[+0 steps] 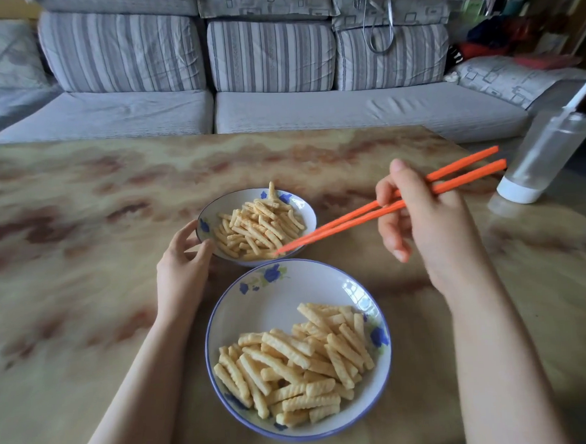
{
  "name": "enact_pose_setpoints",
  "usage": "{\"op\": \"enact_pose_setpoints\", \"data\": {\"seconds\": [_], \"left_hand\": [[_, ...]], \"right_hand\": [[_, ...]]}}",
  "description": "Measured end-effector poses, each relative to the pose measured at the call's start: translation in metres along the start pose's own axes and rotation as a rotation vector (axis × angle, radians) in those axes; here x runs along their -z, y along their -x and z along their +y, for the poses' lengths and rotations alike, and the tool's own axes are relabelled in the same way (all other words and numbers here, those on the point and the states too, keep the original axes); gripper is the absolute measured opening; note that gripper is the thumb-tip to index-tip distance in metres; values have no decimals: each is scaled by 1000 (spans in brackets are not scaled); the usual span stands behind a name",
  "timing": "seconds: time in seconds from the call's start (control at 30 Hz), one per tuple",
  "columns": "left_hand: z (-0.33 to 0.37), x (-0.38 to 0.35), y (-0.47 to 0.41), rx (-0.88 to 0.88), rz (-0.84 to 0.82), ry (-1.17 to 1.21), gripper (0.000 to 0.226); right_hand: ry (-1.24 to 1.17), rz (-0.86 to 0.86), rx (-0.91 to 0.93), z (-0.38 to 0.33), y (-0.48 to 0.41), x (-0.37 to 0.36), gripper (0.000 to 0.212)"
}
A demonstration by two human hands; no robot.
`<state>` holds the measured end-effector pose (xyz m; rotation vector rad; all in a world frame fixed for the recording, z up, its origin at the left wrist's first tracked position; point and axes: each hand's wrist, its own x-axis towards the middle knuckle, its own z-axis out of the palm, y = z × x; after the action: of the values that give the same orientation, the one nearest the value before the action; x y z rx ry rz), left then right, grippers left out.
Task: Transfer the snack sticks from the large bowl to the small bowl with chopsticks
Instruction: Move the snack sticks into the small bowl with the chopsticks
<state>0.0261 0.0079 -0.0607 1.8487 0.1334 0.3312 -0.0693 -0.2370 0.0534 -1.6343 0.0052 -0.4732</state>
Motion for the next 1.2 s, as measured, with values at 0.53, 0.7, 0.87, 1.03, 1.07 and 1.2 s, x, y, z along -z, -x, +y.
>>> {"op": "enact_pose_setpoints", "data": {"seconds": [0.53,0.7,0.87,1.03,1.07,1.2], "left_hand": [[-2,0,-1,-4,-3,-5,41],[-1,0,-1,3,-7,1,41],[0,1,0,-1,-6,-4,41],[-2,0,0,-4,-5,0,41],[-2,0,0,-4,-6,3,41],[-1,0,0,-3,1,-2,41]], "right_hand": [[205,-108,-181,-8,7,33,39],[162,-24,-172,3,2,22,42],[40,44,-144,5,-1,13,42],[-132,194,-68,7,-4,5,42],[-162,226,-58,8,-5,2,41],[-247,282,-31,13,-8,-13,40]]}}
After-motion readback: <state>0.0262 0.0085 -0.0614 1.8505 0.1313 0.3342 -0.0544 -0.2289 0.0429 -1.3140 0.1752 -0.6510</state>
